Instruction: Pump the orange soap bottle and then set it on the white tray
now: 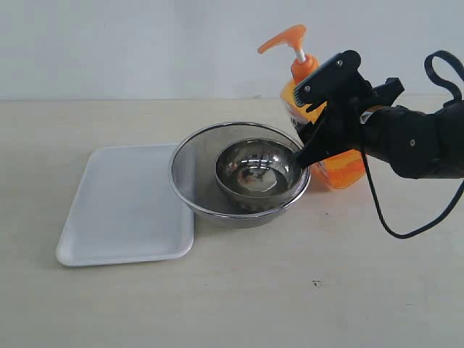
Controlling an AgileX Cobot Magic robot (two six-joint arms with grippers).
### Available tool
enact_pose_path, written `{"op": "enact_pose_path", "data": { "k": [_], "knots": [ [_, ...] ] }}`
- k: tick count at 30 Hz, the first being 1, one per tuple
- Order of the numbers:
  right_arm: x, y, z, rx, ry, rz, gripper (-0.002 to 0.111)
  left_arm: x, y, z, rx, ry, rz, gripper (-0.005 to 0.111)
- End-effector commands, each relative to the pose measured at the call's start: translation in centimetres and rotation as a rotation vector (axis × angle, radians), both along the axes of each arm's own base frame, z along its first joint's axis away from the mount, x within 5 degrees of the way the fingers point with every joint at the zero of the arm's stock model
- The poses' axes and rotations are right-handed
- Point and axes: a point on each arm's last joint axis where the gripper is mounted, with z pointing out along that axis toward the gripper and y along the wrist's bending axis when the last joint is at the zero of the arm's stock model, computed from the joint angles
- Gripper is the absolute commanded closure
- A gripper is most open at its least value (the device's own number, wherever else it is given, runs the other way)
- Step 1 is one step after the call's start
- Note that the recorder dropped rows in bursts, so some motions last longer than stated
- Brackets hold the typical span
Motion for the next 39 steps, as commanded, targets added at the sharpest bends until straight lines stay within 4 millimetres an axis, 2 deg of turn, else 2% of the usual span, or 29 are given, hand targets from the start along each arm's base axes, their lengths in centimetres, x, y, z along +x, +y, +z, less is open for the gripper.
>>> {"op": "enact_pose_path", "data": {
  "k": [1,11,18,26,34,39],
  "knots": [
    [0.2,0.1,0.6,-0.010,-0.033,0.012,0.108,0.0,0.2,0.5,-0.016,-0.009,0.013,0.102],
    [0.2,0.1,0.6,-0.010,-0.033,0.012,0.108,0.3,0.4,0.7,-0.012,-0.059,0.049,0.102],
    [0.2,0.1,0.6,-0.010,-0.031,0.012,0.108,0.9,1.2,0.4,-0.013,-0.017,0.097,0.102],
    [0.2,0.1,0.6,-0.010,-0.031,0.012,0.108,2.8,1.1,-2.4,0.097,0.013,0.166,0.102],
    [0.2,0.1,0.6,-0.010,-0.031,0.012,0.108,4.3,0.2,-5.2,0.127,0.078,0.168,0.102],
    [0.2,0.1,0.6,-0.010,-0.031,0.012,0.108,4.7,-0.2,-6.2,0.117,0.112,0.165,0.102]
  ]
}}
